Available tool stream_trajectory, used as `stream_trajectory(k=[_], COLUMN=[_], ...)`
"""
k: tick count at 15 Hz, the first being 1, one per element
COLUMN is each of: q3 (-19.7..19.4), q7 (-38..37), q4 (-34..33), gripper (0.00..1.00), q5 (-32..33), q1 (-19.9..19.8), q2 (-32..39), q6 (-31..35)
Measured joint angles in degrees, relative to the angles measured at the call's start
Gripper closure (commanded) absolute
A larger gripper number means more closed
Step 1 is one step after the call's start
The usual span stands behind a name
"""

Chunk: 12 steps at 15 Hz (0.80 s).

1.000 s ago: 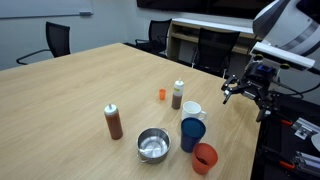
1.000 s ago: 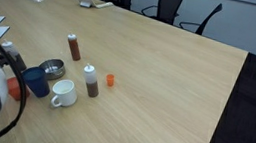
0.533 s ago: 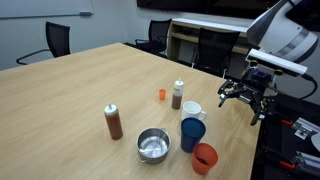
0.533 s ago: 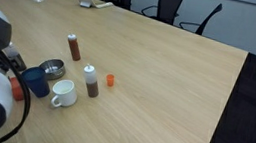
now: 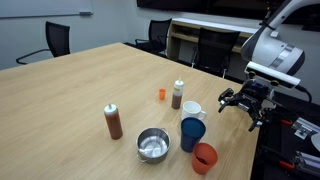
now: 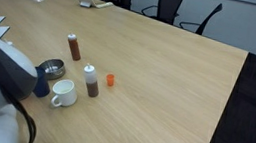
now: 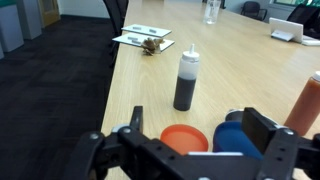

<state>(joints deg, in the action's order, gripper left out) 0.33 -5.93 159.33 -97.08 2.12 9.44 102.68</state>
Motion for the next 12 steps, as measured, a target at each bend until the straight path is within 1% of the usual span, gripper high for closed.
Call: stream_trajectory(k=[3, 5, 8, 10, 12], q3=[-1.0, -0.49, 0.8, 1.11, 1.1], q7=[5.69, 8.63, 10.5, 10.53, 10.53], q4=[-0.82, -2.0, -5.39, -7.55, -8.09], gripper=[0.0, 0.0, 0.0, 0.0, 0.0], q5=[-1.73, -3.37, -5.3, -5.78, -5.78], q1=[-1.07, -0.72, 0.8, 1.9, 2.02], q2=[9.46, 15.72, 23.89, 27.01, 27.4], q6=[-7.21, -10.84, -13.43, -13.81, -14.03])
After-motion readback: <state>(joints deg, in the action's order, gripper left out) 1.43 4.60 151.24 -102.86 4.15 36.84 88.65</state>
